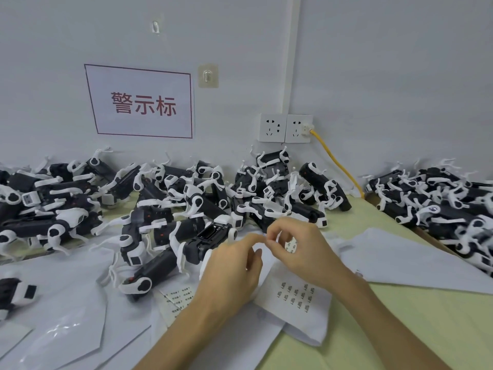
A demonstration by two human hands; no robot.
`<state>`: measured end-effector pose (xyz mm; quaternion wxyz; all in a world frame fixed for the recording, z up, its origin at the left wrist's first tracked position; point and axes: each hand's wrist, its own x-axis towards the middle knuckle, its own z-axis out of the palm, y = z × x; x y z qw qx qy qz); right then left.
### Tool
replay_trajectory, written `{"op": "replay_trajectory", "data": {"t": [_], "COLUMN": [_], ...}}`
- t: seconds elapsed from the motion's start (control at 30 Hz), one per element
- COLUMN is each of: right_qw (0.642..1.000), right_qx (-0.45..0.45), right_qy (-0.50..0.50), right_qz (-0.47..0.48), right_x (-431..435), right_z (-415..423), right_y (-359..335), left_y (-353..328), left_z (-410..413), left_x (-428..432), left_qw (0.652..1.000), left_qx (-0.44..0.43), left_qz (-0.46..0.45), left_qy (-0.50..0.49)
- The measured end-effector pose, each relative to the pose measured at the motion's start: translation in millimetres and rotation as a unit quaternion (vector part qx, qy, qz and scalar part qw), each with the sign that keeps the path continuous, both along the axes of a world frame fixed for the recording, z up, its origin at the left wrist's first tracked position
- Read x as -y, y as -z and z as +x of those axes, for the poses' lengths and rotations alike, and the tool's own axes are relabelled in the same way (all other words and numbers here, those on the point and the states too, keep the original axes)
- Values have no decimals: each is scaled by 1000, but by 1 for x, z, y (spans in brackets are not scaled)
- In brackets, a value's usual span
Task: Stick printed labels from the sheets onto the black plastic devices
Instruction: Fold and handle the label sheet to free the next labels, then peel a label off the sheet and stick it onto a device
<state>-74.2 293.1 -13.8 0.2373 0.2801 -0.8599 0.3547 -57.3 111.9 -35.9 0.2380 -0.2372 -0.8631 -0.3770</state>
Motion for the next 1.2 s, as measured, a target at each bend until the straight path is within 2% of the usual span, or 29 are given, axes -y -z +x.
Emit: {"op": "replay_trajectory", "data": {"t": [0.13, 0.27, 0.3, 0.37, 0.43, 0.5, 0.57, 0.67, 0.73, 0.8, 0.87, 0.93, 1.0, 1.1, 1.13, 1.2], "right_qw": [999, 998, 997, 996, 995, 996, 996, 996, 996, 995, 995, 995, 996, 998, 996, 987], "right_qx": [-12, -15, -16, -12, -8, -5, 0, 0, 0, -6, -16, -26, -31, -59, -92, -162], "right_qy": [1, 15, 17, 18, 14, 7, -2, -16, -21, -22, -27, -41, -50, -20, -6, 13], "right_qz": [-45, -67, -72, -86, -93, -93, -90, -86, -91, -94, -94, -89, -72, -11, 2, -1], "right_x": [1, -4, -5, -7, -6, -5, -2, 1, 3, 6, 10, 14, 19, 28, 31, 34], "right_z": [1, 0, 0, -1, -2, -3, -4, -5, -5, -2, 1, 5, 8, 14, 15, 16], "right_y": [-3, -2, -2, -1, 0, 2, 5, 10, 12, 13, 13, 12, 13, 15, 15, 14], "left_y": [-12, -26, -29, -32, -31, -27, -28, -30, -28, -30, -32, -35, -33, -28, -27, -26], "left_z": [7, 3, -1, -7, -10, -12, -12, -10, -9, -9, -9, -9, -10, -7, -6, -5], "left_x": [0, 15, 21, 33, 43, 45, 42, 36, 32, 28, 26, 25, 25, 24, 23, 21], "left_qw": [995, 966, 959, 946, 933, 936, 940, 963, 978, 974, 939, 879, 814, 735, 722, 719], "left_qx": [-89, -168, -148, -37, 69, 96, 77, 46, 53, 105, 177, 259, 323, 388, 406, 432], "left_qz": [-30, -84, -103, -163, -202, -199, -196, -111, 4, 141, 281, 398, 480, 538, 536, 508], "left_qy": [-33, -177, -217, -277, -288, -275, -268, -239, -203, -146, -86, -27, 47, 138, 163, 198]}}
